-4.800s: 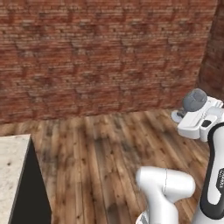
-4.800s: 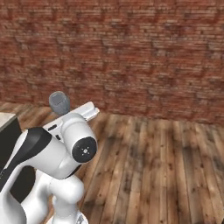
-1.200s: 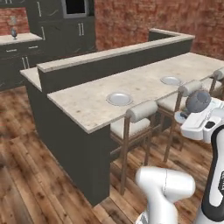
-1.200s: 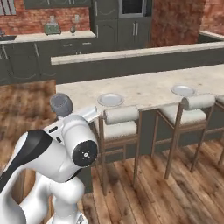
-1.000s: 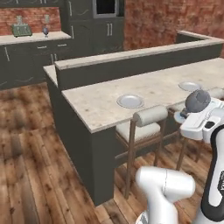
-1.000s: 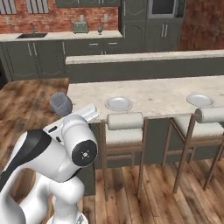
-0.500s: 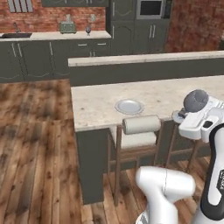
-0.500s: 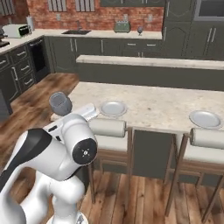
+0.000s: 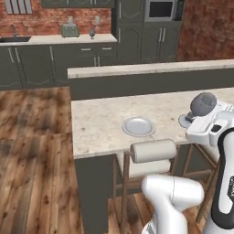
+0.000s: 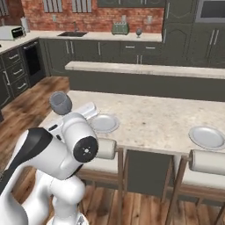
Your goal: Retrieve the wine glasses from the counter and place one next to each plate.
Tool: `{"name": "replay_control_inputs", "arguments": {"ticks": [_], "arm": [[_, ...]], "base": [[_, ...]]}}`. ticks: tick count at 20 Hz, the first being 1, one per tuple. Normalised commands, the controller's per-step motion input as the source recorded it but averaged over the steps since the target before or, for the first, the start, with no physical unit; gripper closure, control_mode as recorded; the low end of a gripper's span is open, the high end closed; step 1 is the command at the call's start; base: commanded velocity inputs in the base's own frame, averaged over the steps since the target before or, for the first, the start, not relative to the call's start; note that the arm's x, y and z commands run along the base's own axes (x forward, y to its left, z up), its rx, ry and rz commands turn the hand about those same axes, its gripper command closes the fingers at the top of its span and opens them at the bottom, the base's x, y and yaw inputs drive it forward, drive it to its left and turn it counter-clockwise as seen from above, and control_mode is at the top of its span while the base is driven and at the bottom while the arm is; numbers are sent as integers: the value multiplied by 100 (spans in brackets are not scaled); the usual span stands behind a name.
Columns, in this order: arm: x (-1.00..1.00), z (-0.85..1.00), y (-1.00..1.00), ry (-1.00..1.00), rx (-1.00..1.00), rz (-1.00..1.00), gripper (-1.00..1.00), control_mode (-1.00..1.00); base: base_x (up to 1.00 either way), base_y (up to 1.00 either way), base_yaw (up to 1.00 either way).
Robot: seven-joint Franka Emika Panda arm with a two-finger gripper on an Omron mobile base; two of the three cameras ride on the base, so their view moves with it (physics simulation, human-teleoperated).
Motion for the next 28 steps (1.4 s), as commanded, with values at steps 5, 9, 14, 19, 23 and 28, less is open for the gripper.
{"name": "replay_control_inputs", "arguments": {"ticks": [5,9,14,19,23,28], "arm": [[0,0,0,0,0,0,100,100],[0,0,0,0,0,0,100,100],[0,0,0,0,0,0,100,100],[0,0,0,0,0,0,100,100],[0,0,0,0,0,0,100,100],[0,0,0,0,0,0,100,100]], "base": [[11,-84,7],[39,-68,12],[100,-25,15],[71,-33,30],[20,-26,51],[33,-18,55]]}}
